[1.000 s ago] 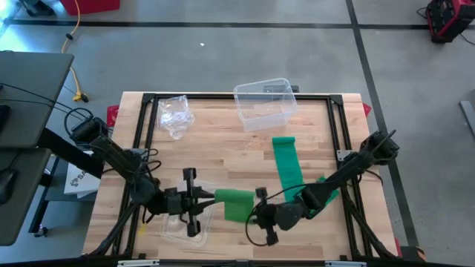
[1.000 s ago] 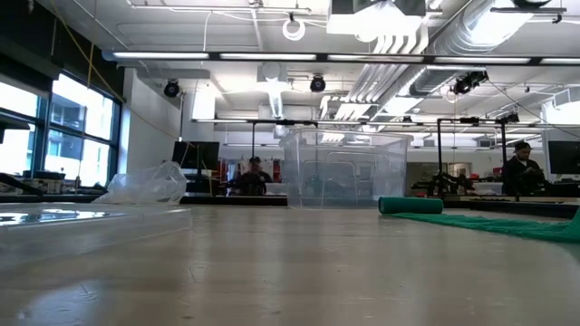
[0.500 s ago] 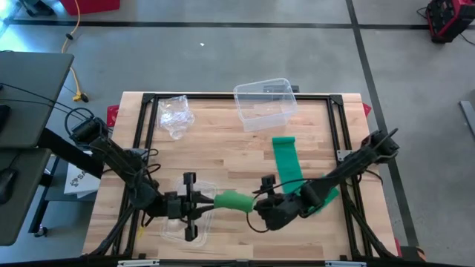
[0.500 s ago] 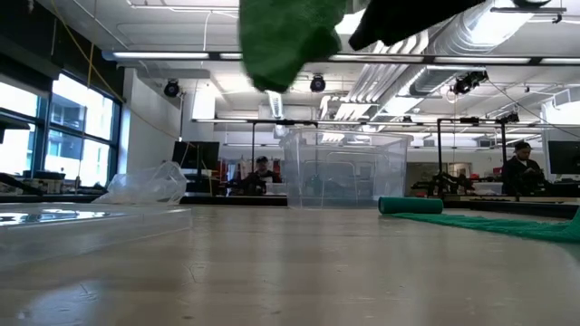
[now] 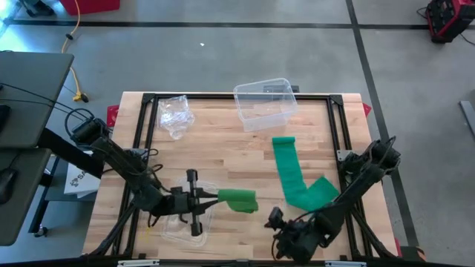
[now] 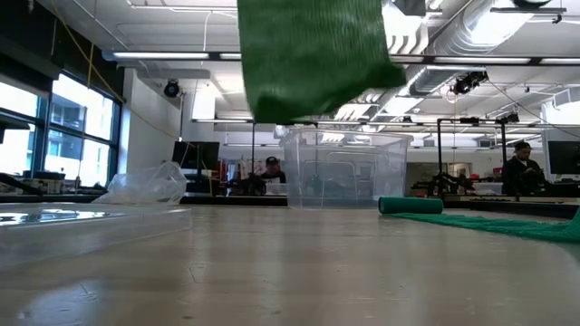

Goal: Roll bandage
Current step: Roll the green bandage

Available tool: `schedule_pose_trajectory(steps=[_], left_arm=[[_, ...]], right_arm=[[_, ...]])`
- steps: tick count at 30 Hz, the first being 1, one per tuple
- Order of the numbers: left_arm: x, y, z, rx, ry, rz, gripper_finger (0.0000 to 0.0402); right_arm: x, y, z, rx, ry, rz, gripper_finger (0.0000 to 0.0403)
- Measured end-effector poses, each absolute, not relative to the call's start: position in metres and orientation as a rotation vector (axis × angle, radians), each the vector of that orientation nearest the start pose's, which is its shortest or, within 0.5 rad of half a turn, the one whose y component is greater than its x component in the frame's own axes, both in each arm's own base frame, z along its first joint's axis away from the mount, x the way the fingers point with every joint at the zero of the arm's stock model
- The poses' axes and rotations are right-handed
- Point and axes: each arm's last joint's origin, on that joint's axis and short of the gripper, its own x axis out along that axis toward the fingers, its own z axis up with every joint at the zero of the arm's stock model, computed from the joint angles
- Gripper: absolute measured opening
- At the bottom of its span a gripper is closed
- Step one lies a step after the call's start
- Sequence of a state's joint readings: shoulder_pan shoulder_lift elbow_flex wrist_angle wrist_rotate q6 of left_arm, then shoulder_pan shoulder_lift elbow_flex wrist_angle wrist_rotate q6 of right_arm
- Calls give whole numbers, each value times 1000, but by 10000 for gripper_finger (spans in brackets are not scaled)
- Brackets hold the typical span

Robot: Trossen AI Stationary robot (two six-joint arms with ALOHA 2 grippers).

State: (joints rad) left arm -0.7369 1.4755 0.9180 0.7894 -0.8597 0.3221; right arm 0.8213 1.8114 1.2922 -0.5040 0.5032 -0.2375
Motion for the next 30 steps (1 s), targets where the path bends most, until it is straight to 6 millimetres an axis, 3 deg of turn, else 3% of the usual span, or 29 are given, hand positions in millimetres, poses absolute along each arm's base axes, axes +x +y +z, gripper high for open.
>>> schedule_pose_trajectory(steps=[6,14,18,25,30], left_arm=[[265,-210,276,57,-78,129,7],[271,-222,251,-133,-48,139,7],[286,-200,240,-54,24,277,7],[313,-149,221,82,189,417,7],[323,-120,215,176,264,511,7]], right_arm=[[271,275,195,-739,769,348,261],[261,291,201,-637,708,363,261],[269,283,199,-625,730,331,261],[298,252,197,-582,774,236,261],[314,238,181,-574,848,283,261]])
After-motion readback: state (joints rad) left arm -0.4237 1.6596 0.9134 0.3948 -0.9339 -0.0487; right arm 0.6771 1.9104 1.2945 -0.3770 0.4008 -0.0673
